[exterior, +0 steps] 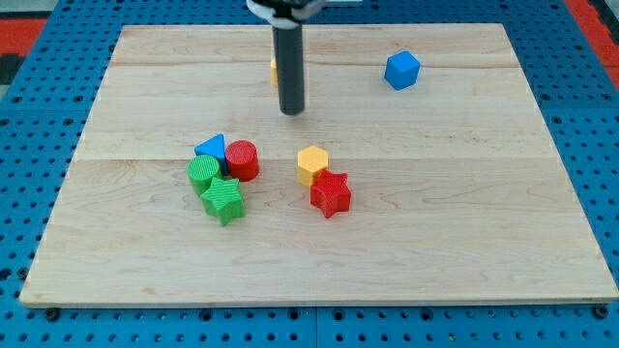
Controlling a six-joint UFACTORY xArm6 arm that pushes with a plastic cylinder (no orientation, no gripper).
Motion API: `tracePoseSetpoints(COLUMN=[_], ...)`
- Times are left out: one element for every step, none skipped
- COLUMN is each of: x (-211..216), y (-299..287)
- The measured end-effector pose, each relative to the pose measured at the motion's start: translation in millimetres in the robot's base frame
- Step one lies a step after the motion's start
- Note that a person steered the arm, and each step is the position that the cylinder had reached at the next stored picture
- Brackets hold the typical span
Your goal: Move the yellow hexagon left to the yellow heart
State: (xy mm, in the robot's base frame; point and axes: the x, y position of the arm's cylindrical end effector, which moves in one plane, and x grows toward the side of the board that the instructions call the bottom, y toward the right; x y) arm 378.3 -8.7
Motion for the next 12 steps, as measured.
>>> tracePoseSetpoints(x=[35.7,87.5,92.0,84.4,59.4,39.4,37.5,47.0,17.9,-7.6,-3.5,-16.1], y=[48.9,49.5,1.1,-61.8,-108.8,-136.6,-108.5,-72.2,-65.4,-56.4,-7.4,-39.9])
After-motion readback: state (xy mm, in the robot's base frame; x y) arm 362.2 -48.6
